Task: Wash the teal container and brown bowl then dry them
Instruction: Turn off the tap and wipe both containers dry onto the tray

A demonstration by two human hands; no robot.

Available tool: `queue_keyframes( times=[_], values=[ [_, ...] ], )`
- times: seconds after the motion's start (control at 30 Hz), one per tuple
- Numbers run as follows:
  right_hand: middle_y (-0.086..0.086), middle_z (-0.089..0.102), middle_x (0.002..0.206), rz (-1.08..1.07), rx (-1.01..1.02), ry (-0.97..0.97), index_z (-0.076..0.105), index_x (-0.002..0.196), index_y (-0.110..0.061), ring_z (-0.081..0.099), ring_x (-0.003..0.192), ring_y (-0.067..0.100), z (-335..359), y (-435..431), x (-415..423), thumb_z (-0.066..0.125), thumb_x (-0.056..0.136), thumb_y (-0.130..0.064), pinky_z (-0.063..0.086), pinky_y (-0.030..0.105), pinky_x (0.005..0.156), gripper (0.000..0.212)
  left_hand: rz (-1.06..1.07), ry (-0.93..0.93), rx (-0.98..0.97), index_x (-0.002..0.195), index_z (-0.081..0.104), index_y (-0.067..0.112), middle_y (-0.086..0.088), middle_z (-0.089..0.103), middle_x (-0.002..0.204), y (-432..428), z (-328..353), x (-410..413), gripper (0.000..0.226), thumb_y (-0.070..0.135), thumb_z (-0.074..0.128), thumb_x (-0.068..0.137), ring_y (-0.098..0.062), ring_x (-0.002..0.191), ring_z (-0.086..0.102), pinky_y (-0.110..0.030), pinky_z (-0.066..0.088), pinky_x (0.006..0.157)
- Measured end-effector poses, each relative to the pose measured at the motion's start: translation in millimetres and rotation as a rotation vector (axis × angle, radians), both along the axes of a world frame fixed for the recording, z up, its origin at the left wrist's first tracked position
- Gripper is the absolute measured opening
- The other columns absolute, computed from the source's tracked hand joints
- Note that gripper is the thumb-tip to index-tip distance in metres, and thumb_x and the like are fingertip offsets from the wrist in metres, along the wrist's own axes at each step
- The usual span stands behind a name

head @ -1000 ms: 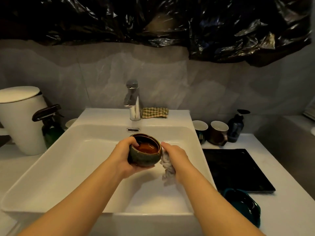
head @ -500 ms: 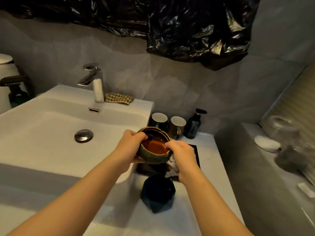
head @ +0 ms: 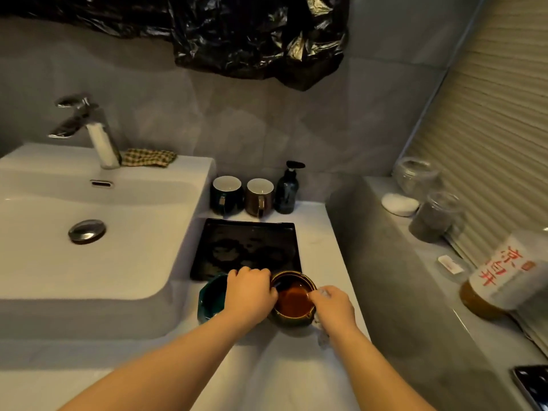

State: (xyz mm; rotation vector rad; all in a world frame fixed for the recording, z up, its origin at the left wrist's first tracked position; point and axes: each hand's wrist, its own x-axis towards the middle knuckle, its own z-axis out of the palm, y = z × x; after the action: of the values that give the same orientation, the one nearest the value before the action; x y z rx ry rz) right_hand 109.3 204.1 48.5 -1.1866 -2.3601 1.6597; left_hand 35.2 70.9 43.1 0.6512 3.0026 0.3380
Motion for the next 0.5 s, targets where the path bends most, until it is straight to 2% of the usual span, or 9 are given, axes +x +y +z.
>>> queue_keyframes(
  times=[0.07,0.17,0.33,0.43,0.5],
  values=[
    [0.01,0.055,0.08,-0.007,-0.024,-0.019,0.059,0.092,-0.004,0.048,0.067,0.021,-12,2,2,0.049,0.09,-0.015,0.038,0.024,0.052,0.015,-0.034,0.005,-0.086,0.105,0.057,0.016,-0.004,0.065,0.107,5,-10,3,0.029,0.037,0.04,0.093,-0.025,0.11,0.051,-0.039,0.032,0.097],
    [0.01,0.055,0.081,-0.01,-0.041,-0.043,0.056,0.088,-0.007,0.049,0.067,0.02,-25,-1,1,0.048,0.091,-0.013,0.039,0.021,0.047,0.011,-0.065,0.006,-0.197,0.113,0.053,0.015,-0.006,0.063,0.115,7,-23,3,0.028,0.031,0.037,0.096,-0.027,0.114,0.049,-0.044,0.026,0.104],
    [0.009,0.049,0.074,-0.031,-0.085,-0.048,0.05,0.075,-0.013,0.043,0.063,0.02,-42,-8,-6,0.048,0.09,-0.012,0.039,0.025,0.048,0.015,-0.093,0.038,-0.365,0.123,0.047,0.012,-0.009,0.058,0.122,10,-31,3,0.031,0.019,0.042,0.093,-0.029,0.122,0.043,-0.05,0.017,0.111],
    [0.01,0.054,0.081,-0.016,-0.029,-0.082,0.051,0.081,-0.014,0.047,0.065,0.02,-43,-8,-10,0.048,0.092,-0.016,0.043,0.025,0.049,0.011,-0.065,0.042,-0.379,0.124,0.047,0.012,-0.01,0.055,0.124,12,-31,-2,0.032,0.021,0.04,0.094,-0.03,0.123,0.041,-0.054,0.017,0.111],
    [0.007,0.057,0.09,0.014,0.079,-0.095,0.051,0.092,-0.015,0.055,0.073,0.02,-37,-7,-12,0.049,0.093,-0.024,0.053,0.031,0.062,0.009,-0.069,0.022,-0.388,0.125,0.047,0.013,-0.01,0.054,0.126,12,-29,-5,0.033,0.026,0.04,0.095,-0.031,0.124,0.039,-0.055,0.017,0.11]
  ],
)
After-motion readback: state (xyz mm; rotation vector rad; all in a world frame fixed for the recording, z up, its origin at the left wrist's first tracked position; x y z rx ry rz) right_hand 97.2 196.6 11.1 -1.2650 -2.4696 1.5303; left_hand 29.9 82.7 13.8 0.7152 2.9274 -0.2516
